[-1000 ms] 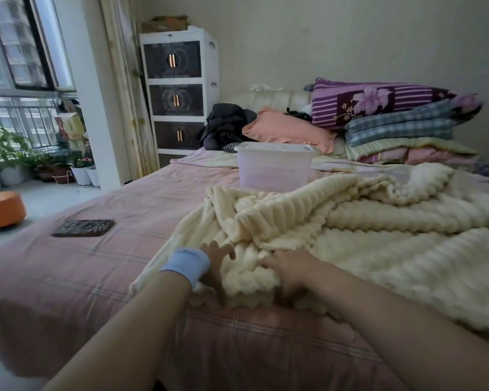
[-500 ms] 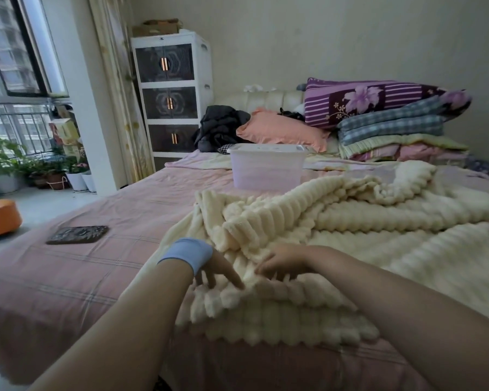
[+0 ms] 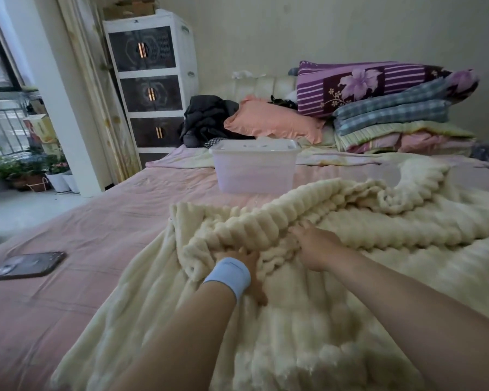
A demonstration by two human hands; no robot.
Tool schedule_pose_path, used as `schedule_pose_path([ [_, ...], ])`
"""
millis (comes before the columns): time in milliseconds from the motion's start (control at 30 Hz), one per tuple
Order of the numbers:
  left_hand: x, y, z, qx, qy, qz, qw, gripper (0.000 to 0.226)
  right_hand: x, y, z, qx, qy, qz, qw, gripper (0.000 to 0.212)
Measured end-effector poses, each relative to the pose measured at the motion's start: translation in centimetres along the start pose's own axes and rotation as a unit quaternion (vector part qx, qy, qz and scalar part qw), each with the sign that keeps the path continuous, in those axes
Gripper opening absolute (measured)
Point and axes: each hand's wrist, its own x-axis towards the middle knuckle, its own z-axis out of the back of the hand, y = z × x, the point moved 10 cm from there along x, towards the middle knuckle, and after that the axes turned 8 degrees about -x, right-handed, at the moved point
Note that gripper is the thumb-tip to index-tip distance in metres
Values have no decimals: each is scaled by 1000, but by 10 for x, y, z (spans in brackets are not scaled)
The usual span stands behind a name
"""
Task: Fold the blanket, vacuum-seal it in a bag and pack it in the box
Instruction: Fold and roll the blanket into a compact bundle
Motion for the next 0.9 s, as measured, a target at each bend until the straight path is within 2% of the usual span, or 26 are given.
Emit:
schedule_pose_path([
  [67, 25, 2, 8, 13, -2, -9, 1000, 114, 23, -1, -11, -6, 24, 5, 1000, 74],
  [133, 50, 6, 21, 30, 15, -11, 999, 98, 45, 1, -17, -10, 30, 11, 999, 77],
  [233, 92, 20, 51, 48, 26, -5, 998, 60, 81, 5, -21, 28, 29, 16, 999, 63],
  [333, 115, 32, 86, 8, 9, 3, 1000, 36, 110, 1, -8, 59, 0, 6, 998, 48],
  [400, 121, 42, 109, -17, -27, 11, 999, 29, 121, 0, 7, 93, -29, 14, 995, 45],
  [467, 120, 60, 142, -28, -87, 20, 996, 27, 127, -1, 17, 123, -21, 29, 992, 46],
  [533, 109, 80, 184, -20, -176, 28, 984, 27, 129, -3, 21, 117, 1, 29, 993, 70],
  [567, 100, 89, 201, -8, -209, 30, 977, 28, 129, -8, 18, 85, 7, 13, 996, 77],
  [600, 92, 95, 211, 9, -227, 31, 973, 28, 134, -14, 13, 54, 3, 2, 999, 75],
  [667, 83, 101, 205, 57, -174, 40, 982, 29, 139, -22, 14, 14, -11, -28, 999, 56],
  [733, 77, 106, 171, 134, -35, 66, 988, 38, 134, -19, 20, -35, 10, -63, 997, 45],
  [800, 69, 112, 148, 204, 51, 102, 972, 46, 130, -22, 27, -82, 38, -112, 990, 51],
  [867, 60, 109, 148, 191, 61, 112, 973, 44, 127, -22, 34, -113, 64, -146, 981, 57],
  [900, 55, 106, 148, 150, 68, 110, 980, 39, 127, -19, 35, -123, 81, -144, 979, 59],
])
